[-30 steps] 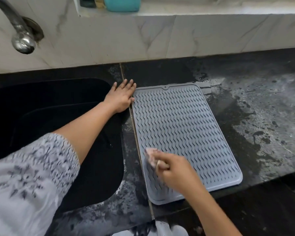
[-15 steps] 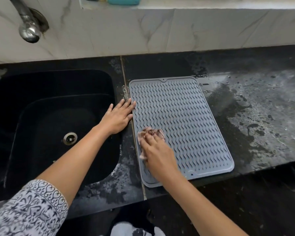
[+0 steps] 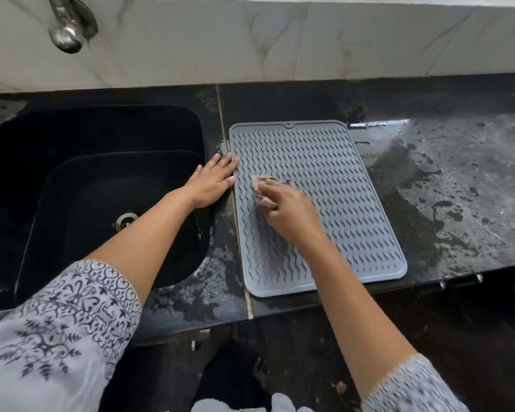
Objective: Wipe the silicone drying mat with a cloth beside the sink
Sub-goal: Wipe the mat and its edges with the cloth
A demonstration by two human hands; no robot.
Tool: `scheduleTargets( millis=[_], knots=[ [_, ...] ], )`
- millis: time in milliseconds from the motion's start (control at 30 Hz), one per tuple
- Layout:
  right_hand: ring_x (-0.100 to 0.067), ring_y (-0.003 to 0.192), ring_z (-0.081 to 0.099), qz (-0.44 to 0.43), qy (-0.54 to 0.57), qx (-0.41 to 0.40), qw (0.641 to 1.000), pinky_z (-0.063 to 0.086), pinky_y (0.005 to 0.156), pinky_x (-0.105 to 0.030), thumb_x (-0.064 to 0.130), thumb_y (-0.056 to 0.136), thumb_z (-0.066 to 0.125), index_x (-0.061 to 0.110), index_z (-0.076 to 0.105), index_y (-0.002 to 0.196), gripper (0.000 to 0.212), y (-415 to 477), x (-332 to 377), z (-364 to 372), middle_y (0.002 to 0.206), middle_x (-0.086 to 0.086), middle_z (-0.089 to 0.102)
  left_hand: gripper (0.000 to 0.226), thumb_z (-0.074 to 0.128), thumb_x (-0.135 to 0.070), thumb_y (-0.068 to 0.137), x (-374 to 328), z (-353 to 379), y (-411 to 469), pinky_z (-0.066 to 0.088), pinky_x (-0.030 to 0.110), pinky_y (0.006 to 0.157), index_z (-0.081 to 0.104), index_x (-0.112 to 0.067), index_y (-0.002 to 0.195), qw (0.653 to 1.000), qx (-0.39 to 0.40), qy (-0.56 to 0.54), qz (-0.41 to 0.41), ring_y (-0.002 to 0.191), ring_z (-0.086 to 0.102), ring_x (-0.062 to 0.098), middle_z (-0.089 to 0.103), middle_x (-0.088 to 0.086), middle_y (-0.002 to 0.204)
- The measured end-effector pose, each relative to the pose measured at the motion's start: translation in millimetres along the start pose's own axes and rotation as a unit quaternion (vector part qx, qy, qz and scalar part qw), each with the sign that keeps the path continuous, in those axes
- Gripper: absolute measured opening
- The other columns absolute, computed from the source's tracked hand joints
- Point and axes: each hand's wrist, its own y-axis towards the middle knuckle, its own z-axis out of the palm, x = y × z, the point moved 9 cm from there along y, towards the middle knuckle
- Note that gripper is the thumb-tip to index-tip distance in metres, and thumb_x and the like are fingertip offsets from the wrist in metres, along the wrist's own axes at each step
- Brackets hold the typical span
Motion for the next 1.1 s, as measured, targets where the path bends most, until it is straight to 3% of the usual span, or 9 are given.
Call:
scheduleTargets(
  millis=[100,233,367,433,567,733,833,967,1100],
  knots=[
    [-0.025,0.132,0.038,-0.095,-0.133,0.001,0.987,0.033,0.107,-0.039,0.024,0.090,0.054,0.018,0.047,0.136,0.047,-6,18,40,0.144,-0.006,0.044,0.057,0.028,-0.048,0.100,-1,0,-1,-0.007,0.044,0.115,0.004,-0.037,0.150,1.000,0.004,0.021,-0.001,0.145,-0.012,0.010,-0.007,-0.013,0.159],
    [-0.029,0.131,0.039,-0.104,-0.166,0.053,0.979,0.041,0.103,-0.044,0.024,0.085,0.061,0.014,0.039,0.139,0.060,-73,15,57,0.141,-0.009,0.045,0.062,0.030,-0.052,0.098,-3,0,-1,-0.005,0.046,0.115,0.001,-0.035,0.150,0.999,0.002,0.036,-0.003,0.145,-0.013,0.012,-0.009,-0.012,0.159],
    [-0.025,0.113,0.059,-0.120,-0.150,0.096,0.977,0.052,0.092,-0.035,0.034,0.068,0.072,0.019,0.058,0.127,0.062,-144,16,55,0.123,-0.003,0.063,0.061,0.030,-0.051,0.099,-1,2,0,-0.006,0.046,0.115,0.001,-0.036,0.150,0.999,0.000,0.033,-0.008,0.145,-0.013,0.011,-0.009,-0.012,0.159],
    [-0.016,0.104,0.065,-0.100,-0.132,0.105,0.981,0.054,0.079,-0.026,0.037,0.066,0.070,0.029,0.067,0.114,0.049,-159,16,42,0.116,0.007,0.067,0.061,0.030,-0.051,0.099,0,3,1,-0.006,0.045,0.115,0.001,-0.036,0.150,0.999,0.000,0.032,-0.009,0.145,-0.014,0.011,-0.009,-0.012,0.159],
    [-0.010,0.119,0.050,-0.033,-0.060,0.138,0.988,0.041,0.090,-0.025,0.024,0.084,0.053,0.032,0.058,0.123,0.040,-151,4,14,0.133,0.016,0.053,0.061,0.030,-0.050,0.099,0,2,1,-0.006,0.045,0.115,0.002,-0.036,0.150,1.000,-0.003,0.025,-0.011,0.145,-0.013,0.012,-0.008,-0.012,0.159],
    [-0.028,0.123,0.051,-0.027,-0.162,0.070,0.984,0.042,0.103,-0.042,0.021,0.083,0.055,0.017,0.053,0.131,0.049,-149,22,33,0.135,-0.006,0.055,0.061,0.031,-0.051,0.098,2,3,3,-0.006,0.045,0.115,0.003,-0.037,0.150,1.000,-0.009,0.023,-0.006,0.145,-0.012,0.012,-0.006,-0.012,0.159],
    [-0.030,0.111,0.060,-0.037,-0.176,0.092,0.979,0.053,0.084,-0.046,0.022,0.077,0.033,0.018,0.062,0.121,0.053,-158,21,55,0.123,-0.006,0.063,0.061,0.031,-0.051,0.098,3,3,4,-0.006,0.046,0.115,0.003,-0.037,0.150,1.000,-0.008,0.024,-0.006,0.145,-0.012,0.012,-0.007,-0.012,0.159],
    [-0.029,0.126,0.044,0.009,-0.211,0.107,0.971,0.043,0.097,-0.046,0.019,0.086,0.041,0.021,0.048,0.134,0.049,-164,-23,39,0.138,-0.002,0.050,0.061,0.032,-0.051,0.098,3,4,3,-0.007,0.045,0.115,0.003,-0.037,0.150,1.000,-0.009,0.021,-0.006,0.145,-0.012,0.011,-0.006,-0.013,0.159],
    [-0.024,0.120,0.044,0.076,-0.210,0.064,0.973,0.049,0.089,-0.041,0.021,0.088,0.053,0.021,0.043,0.137,0.050,-163,-40,13,0.136,0.000,0.048,0.061,0.032,-0.052,0.098,3,4,3,-0.007,0.045,0.115,0.003,-0.038,0.150,1.000,-0.012,0.020,-0.007,0.145,-0.012,0.011,-0.007,-0.013,0.159]
  ],
)
